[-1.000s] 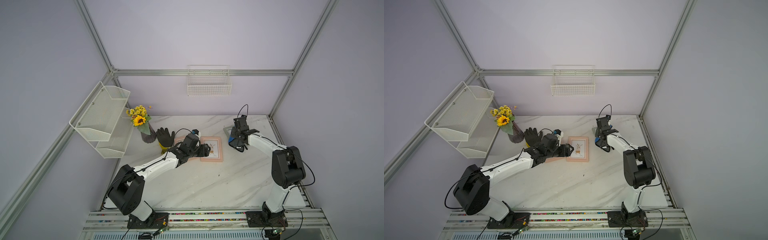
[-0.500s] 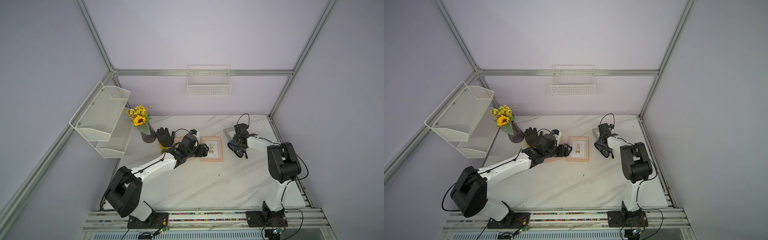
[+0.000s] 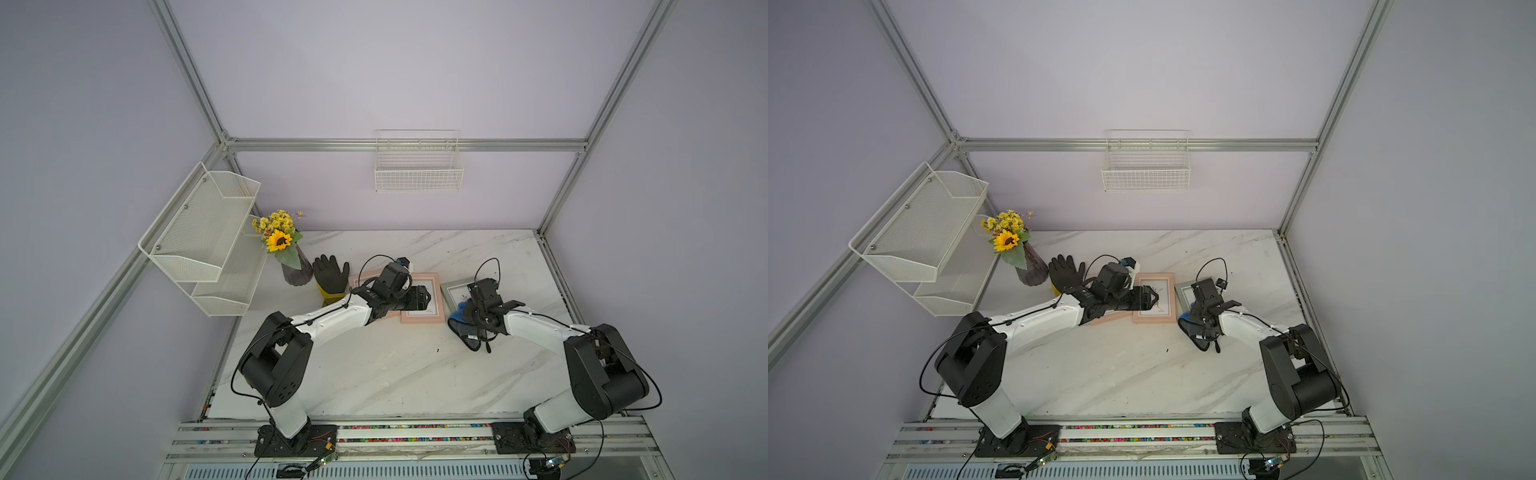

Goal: Wipe the picture frame with a cloth
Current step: Move the picture frame to the center of the board, then wipe the dirt from the picture frame.

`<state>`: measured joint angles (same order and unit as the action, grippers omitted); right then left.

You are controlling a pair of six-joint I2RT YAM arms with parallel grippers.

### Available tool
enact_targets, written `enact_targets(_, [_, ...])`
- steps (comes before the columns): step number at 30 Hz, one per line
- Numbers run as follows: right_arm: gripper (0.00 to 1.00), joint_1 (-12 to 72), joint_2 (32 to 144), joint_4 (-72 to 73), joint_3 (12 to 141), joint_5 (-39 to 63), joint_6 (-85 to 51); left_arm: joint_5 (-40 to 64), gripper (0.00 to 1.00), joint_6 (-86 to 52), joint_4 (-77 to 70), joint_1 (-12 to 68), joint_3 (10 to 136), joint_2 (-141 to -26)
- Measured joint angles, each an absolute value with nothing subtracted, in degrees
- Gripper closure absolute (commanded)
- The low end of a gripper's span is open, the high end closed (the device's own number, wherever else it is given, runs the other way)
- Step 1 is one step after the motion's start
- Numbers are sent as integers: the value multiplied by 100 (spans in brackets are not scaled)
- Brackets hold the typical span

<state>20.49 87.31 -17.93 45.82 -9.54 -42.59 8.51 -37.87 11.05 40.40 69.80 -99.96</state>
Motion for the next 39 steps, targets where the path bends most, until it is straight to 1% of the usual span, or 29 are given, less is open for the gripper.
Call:
enact_targets(3, [89,1835,8462,-2126,4604,-821,-4200,880,29,-3839,1271,4329,7572,-10510])
enact_targets(5, [88,1522,8302,-2410,4755,-819,-4069,880,33,-3868,1446,4512,8049,-10908])
enact_targets(8, [89,1118,8226,-2652,5137,-827,-3833,878,35,-3940,1747,4737,8766,-11511])
enact_targets(11, [88,727,8226,-2707,5463,-827,-3594,851,34,-4077,2084,4904,9312,-12031])
enact_targets(15, [89,279,8337,-2722,5717,-958,-3398,803,34,-4272,2519,5037,9625,-12427])
enact_targets(17, [89,141,8567,-2687,5826,-1066,-3347,770,34,-4335,2711,5083,9762,-12584])
enact_targets(22, [89,106,9443,-2495,5822,-930,-3304,768,34,-4423,2899,5148,10009,-12831])
enact_targets(25, [88,106,9588,-2342,5443,-797,-3288,766,34,-4436,2943,5151,10092,-12916])
enact_targets(27, [89,104,9448,-2176,5212,-709,-3288,744,35,-4436,2989,5151,10160,-12980])
enact_targets(32, [88,204,8737,-2112,4510,-552,-3330,613,44,-4386,3153,5124,10254,-13041])
enact_targets(36, [88,506,8368,-2283,4226,-539,-3391,464,49,-4289,3236,5030,10250,-13039])
enact_targets(39, [89,794,8246,-2486,4222,-572,-3404,331,50,-4171,3245,4947,10180,-12997])
